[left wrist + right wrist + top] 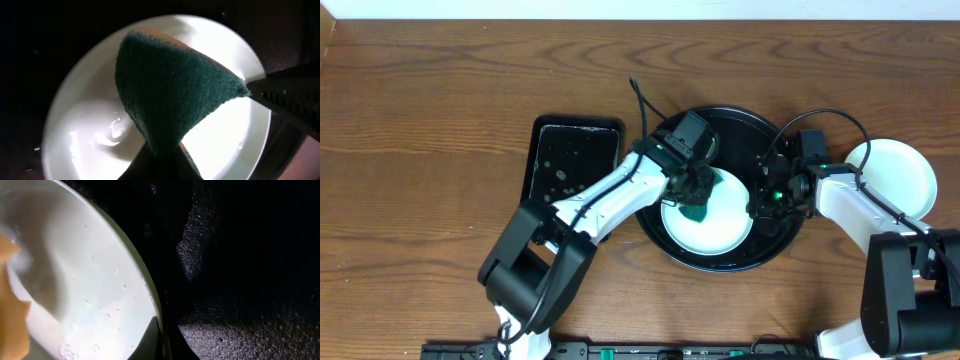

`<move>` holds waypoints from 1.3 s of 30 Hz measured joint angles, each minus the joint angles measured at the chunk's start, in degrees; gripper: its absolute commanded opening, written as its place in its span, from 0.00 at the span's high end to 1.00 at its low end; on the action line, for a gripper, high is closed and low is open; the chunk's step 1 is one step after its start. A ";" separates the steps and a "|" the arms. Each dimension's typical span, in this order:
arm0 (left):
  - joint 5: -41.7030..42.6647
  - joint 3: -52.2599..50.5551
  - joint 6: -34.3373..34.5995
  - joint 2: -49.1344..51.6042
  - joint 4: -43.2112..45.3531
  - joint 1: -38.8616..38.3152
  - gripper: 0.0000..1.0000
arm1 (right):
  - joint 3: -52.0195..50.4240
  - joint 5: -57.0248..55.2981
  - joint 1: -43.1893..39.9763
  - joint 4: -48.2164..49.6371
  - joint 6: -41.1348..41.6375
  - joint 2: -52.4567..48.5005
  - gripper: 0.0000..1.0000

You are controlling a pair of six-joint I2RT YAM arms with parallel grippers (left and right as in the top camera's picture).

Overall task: Clean dirty plates on tray and stack at the side
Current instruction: 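Keep scrubbing the plate near its left rim with the sponge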

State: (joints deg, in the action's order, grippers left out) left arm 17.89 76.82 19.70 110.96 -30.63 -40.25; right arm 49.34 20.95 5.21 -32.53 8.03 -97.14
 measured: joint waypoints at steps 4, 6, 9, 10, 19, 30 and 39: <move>-3.34 0.00 0.98 2.80 -0.81 -1.42 0.93 | 0.00 0.00 0.00 0.00 0.00 0.00 0.99; -5.09 0.11 2.97 3.74 -0.79 -1.62 0.93 | 0.00 0.02 0.00 0.00 0.00 0.00 0.99; -6.19 0.15 7.56 3.82 -0.31 -1.99 0.92 | 0.00 0.02 0.00 0.00 0.00 0.00 0.99; -6.08 0.15 8.96 3.89 0.04 -2.08 0.93 | 0.00 0.02 0.00 0.00 0.00 0.00 0.99; -5.55 0.15 17.84 5.05 4.37 -4.92 0.93 | 0.00 -1.01 -0.44 0.04 0.00 0.02 0.99; -17.38 2.89 17.99 5.20 -7.58 -5.25 0.93 | 0.00 -1.25 -0.44 0.02 0.00 0.02 0.99; -27.76 4.83 16.59 5.75 -12.07 -5.46 0.93 | -0.11 0.42 -0.37 -0.44 0.02 0.02 0.99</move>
State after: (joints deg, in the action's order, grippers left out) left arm -9.87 81.65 36.29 116.71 -42.70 -45.71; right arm 49.23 21.37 4.84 -32.97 8.05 -97.12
